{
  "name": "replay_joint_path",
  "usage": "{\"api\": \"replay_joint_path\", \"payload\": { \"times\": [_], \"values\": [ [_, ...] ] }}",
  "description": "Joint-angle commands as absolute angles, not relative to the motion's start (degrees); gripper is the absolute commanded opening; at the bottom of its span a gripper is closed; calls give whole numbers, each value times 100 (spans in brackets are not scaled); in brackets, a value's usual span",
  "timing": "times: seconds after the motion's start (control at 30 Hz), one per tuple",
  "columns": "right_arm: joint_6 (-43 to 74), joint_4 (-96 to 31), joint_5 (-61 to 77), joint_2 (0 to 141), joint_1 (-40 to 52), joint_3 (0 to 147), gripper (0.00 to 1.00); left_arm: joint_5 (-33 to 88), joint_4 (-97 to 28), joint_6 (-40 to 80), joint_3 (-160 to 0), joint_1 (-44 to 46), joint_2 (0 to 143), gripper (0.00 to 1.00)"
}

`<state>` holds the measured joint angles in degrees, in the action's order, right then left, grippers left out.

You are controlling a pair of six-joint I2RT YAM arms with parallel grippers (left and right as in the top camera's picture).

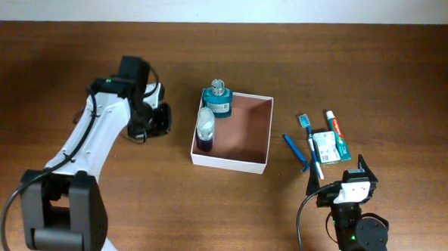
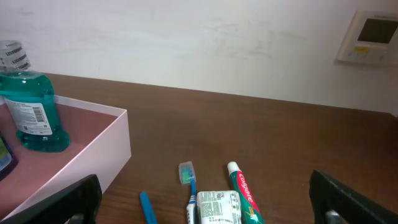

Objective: Pack container

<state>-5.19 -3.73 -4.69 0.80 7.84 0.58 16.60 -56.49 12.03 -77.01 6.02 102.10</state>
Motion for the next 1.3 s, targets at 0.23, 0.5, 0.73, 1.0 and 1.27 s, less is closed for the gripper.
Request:
{"api": "replay_joint_path", "payload": {
  "times": [0.23,0.5,0.73,1.0,1.27],
  "values": [
    [-558,-416,-517,32,731,32,98,3109,-4729,714,-6611,486,10151,0],
    [-558,-416,-517,32,733,32,98,4392,-4154,202,-6484,486,10151,1],
    [-558,-416,-517,32,733,32,98,4635,-4316,163,-6364,486,10151,0],
    [-558,-416,-517,32,733,32,99,4639,-4477,163,-6184,486,10151,0],
    [-558,-416,-517,32,733,32,98,5043,-4528,163,-6184,486,10151,0]
  ]
}}
